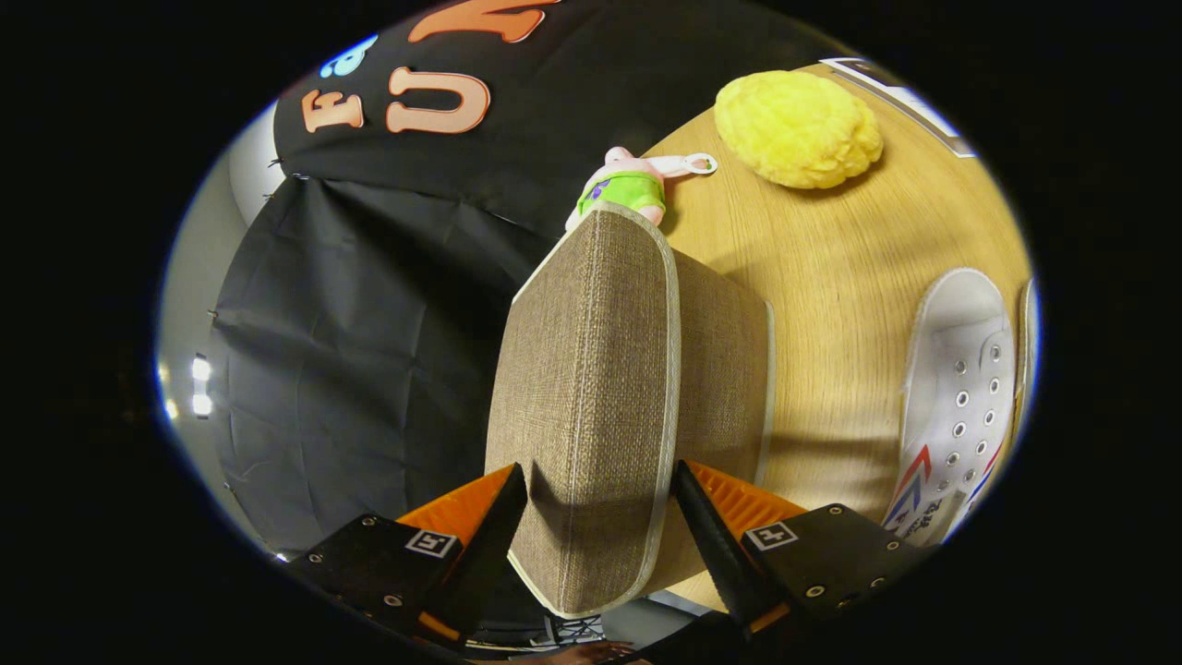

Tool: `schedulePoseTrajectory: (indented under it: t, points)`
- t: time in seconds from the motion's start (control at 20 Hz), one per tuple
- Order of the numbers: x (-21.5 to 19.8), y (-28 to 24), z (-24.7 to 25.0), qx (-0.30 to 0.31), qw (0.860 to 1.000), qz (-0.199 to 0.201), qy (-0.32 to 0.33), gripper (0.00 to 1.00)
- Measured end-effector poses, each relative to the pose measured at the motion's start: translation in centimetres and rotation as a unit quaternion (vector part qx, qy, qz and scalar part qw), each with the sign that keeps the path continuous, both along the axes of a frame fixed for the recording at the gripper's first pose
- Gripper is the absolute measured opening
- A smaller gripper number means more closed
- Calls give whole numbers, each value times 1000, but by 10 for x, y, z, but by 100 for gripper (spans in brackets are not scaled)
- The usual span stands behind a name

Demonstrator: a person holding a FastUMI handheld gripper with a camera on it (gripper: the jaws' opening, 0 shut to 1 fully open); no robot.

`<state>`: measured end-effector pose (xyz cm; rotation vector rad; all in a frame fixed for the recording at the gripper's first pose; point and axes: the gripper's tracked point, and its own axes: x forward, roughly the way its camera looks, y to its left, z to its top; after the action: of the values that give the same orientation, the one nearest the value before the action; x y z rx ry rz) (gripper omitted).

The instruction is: Open the storage box then place both shoes into the box .Put the left shoe in first, then the right shoe, with the right side of both shoes facing outward in a uniform manner.

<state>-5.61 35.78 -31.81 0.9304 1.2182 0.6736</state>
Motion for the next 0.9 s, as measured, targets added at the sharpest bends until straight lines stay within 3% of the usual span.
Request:
schedulePoseTrajectory:
  t: [0.4,0.6,0.9]
  points:
    - [12,-27,40,90,995,-43,19,95]
    - [28,-39,73,158,984,-74,14,82]
    - [20,-15,127,217,976,-31,-9,69]
